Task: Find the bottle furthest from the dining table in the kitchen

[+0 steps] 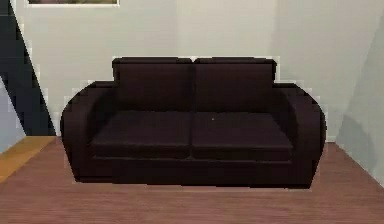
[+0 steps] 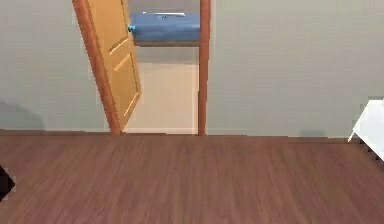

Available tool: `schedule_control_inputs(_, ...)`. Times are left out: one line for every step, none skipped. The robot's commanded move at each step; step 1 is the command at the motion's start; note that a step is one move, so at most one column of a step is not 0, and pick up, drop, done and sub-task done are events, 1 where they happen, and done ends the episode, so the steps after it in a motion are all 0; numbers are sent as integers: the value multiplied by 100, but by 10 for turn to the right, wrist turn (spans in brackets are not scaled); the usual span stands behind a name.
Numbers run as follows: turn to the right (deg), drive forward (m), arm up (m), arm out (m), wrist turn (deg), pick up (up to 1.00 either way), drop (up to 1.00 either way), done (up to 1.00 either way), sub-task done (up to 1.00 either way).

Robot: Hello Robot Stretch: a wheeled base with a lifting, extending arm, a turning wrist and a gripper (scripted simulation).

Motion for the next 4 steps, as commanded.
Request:
schedule_control_inputs(-390,0,0,0,0,0,0,0,0)
schedule_control_inputs(0,35,0,0,0,0,0,0,0)
schedule_control_inputs(-450,0,0,0,0,0,0,0,0)
schedule_control_inputs(0,100,0,0,0,0,0,0,0)
